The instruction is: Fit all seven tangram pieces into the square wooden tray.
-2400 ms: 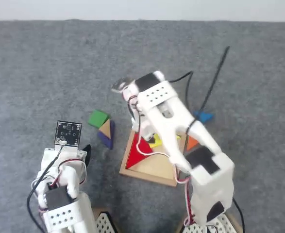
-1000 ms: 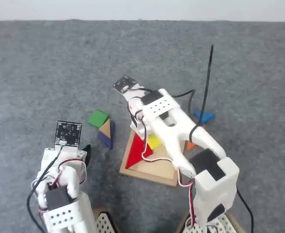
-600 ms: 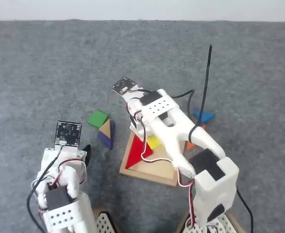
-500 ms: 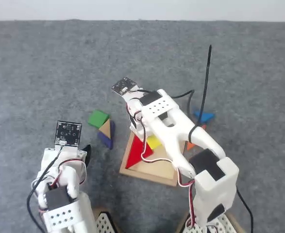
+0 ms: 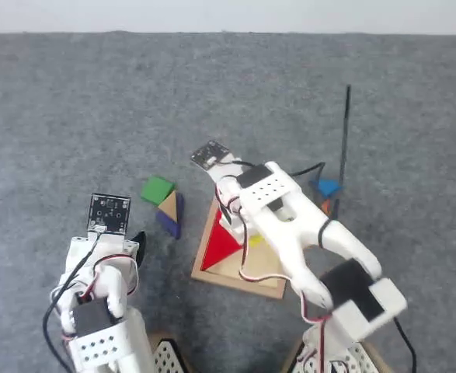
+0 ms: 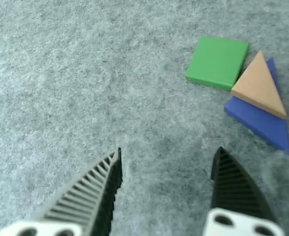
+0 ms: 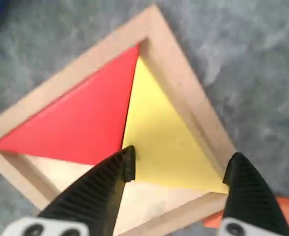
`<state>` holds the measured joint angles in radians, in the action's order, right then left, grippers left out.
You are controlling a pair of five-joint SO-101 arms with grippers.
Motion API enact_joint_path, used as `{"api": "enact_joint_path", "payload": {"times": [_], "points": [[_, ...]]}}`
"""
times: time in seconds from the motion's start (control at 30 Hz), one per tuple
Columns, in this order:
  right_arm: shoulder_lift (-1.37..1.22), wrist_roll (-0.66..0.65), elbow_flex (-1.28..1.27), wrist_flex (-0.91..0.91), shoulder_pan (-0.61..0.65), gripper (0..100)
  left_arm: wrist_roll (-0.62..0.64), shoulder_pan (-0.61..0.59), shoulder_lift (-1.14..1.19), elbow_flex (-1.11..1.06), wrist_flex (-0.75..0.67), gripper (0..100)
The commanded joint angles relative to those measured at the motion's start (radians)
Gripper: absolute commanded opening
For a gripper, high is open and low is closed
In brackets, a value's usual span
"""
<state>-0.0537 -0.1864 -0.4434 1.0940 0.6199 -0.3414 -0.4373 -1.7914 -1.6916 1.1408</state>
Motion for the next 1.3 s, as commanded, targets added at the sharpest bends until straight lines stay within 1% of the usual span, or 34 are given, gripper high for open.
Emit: {"api": "enact_joint_path", "payload": {"times": [0.0, 0.2, 0.33, 0.43, 0.73, 1.03, 1.13, 1.27], "points": [[0.153, 0.021, 0.008, -0.042, -0.047, 29.8, -0.011, 0.002, 0.005, 0.007, -0.003, 28], [0.246, 0.021, -0.058, -0.024, -0.061, 29.6, -0.011, 0.002, 0.005, 0.007, -0.003, 28], [0.232, 0.020, -0.153, -0.130, -0.061, 29.6, -0.011, 0.002, 0.005, 0.007, -0.003, 28], [0.199, -0.008, -0.180, -0.191, -0.061, 29.6, -0.011, 0.002, 0.005, 0.007, -0.003, 28], [0.038, -0.011, -0.127, -0.214, -0.058, 29.6, -0.011, 0.002, 0.005, 0.007, -0.003, 28], [-0.039, -0.011, -0.035, -0.211, -0.051, 29.6, -0.011, 0.002, 0.005, 0.007, -0.003, 28], [0.022, -0.006, -0.038, -0.188, -0.059, 29.6, -0.011, 0.002, 0.005, 0.007, -0.003, 28], [0.255, 0.009, -0.072, -0.117, -0.102, 29.6, -0.011, 0.002, 0.005, 0.007, -0.003, 28]]}}
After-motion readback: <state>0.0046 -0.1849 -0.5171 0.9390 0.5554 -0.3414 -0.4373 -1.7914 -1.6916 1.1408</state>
